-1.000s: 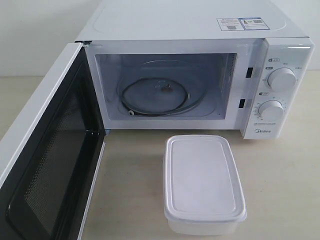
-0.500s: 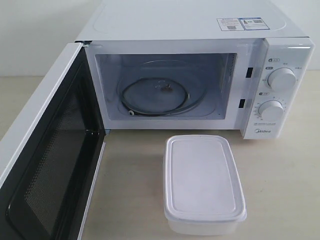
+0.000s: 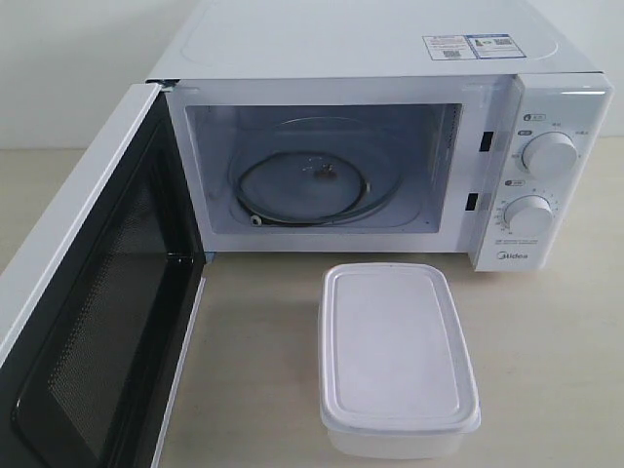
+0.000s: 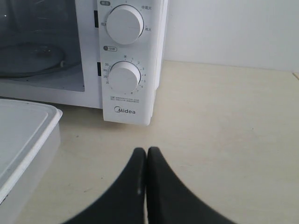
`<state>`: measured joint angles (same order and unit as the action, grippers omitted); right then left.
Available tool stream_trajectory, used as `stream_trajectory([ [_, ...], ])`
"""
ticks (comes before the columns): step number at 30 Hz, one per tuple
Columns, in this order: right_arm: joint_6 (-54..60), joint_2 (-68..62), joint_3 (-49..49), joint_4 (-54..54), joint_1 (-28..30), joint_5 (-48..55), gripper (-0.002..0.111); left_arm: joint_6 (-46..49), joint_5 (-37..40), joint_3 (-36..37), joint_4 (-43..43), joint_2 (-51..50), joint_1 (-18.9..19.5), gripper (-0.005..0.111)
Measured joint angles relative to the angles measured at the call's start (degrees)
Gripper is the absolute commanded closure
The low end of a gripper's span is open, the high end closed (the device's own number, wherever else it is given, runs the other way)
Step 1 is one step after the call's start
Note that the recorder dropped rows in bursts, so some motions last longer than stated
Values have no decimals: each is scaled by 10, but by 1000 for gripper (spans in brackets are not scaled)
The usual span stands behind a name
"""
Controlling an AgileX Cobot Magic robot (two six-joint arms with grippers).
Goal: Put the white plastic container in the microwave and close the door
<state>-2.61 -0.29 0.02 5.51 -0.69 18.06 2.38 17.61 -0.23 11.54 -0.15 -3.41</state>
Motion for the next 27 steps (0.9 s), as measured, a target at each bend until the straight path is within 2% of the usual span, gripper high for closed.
stream_trajectory([
  [8, 29, 0, 0, 54, 0, -63, 109, 0, 0, 0, 0, 0, 0, 102],
  [18, 32, 0, 0, 50, 0, -188, 109, 0, 0, 0, 0, 0, 0, 102],
  [27, 31, 1, 0, 49, 0, -369, 109, 0, 0, 0, 0, 0, 0, 102],
])
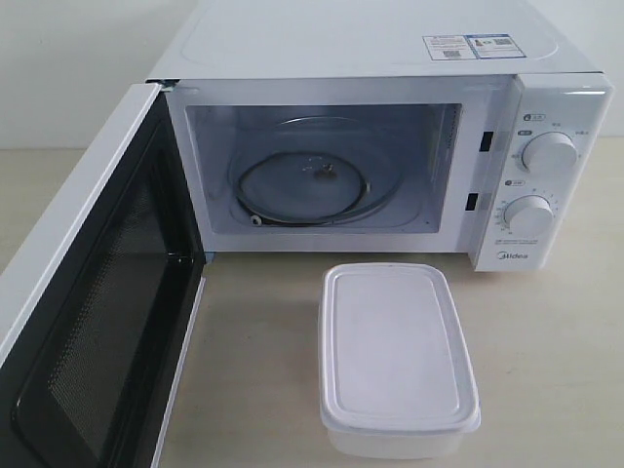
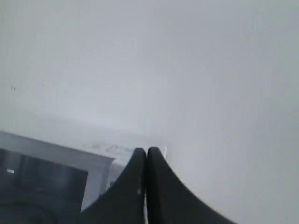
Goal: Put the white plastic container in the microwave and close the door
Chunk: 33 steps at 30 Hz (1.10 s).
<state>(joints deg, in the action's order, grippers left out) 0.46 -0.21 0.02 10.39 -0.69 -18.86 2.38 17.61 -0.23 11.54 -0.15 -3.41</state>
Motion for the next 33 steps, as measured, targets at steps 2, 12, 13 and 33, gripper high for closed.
stream_trajectory([
  [2, -5, 0, 0, 0, 0, -30, 109, 0, 0, 0, 0, 0, 0, 102],
  [12, -34, 0, 0, 0, 0, -73, 109, 0, 0, 0, 0, 0, 0, 102],
  [13, -50, 0, 0, 0, 0, -74, 109, 0, 0, 0, 0, 0, 0, 102],
  [33, -116, -167, -130, -6, 0, -61, 109, 0, 0, 0, 0, 0, 0, 102],
])
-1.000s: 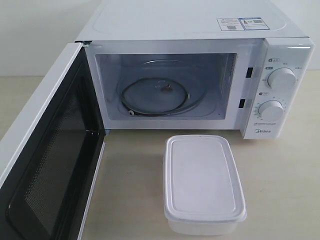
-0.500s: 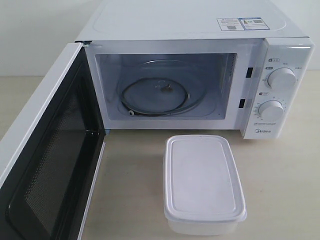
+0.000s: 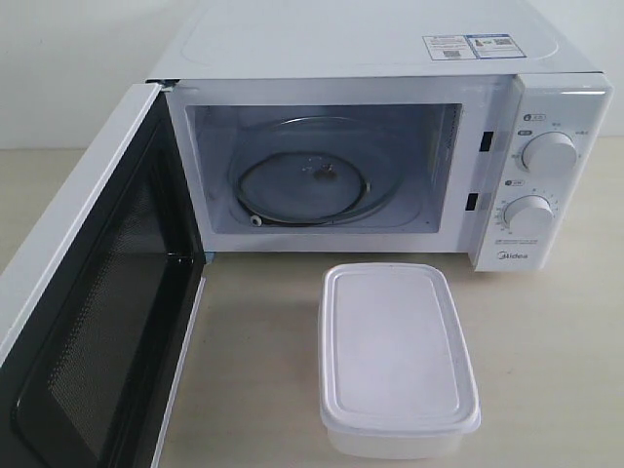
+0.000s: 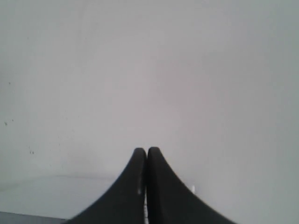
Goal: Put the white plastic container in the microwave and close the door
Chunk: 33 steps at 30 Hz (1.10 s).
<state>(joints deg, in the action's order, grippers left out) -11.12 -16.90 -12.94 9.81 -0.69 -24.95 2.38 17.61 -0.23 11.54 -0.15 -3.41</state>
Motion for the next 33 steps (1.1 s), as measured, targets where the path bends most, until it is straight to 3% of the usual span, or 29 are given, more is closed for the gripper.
stream_trajectory([
  [8, 6, -245, -5, 53, 0, -43, 109, 0, 0, 0, 0, 0, 0, 102],
  [13, 5, -398, 27, 111, 0, -170, 109, 0, 0, 0, 0, 0, 0, 102],
  [24, 43, -745, 56, 121, 0, -426, 109, 0, 0, 0, 0, 0, 0, 102],
  [29, -196, -847, 54, 38, 0, -437, 109, 0, 0, 0, 0, 0, 0, 102],
  [33, -241, -849, 53, 39, 0, -443, 109, 0, 0, 0, 0, 0, 0, 102],
])
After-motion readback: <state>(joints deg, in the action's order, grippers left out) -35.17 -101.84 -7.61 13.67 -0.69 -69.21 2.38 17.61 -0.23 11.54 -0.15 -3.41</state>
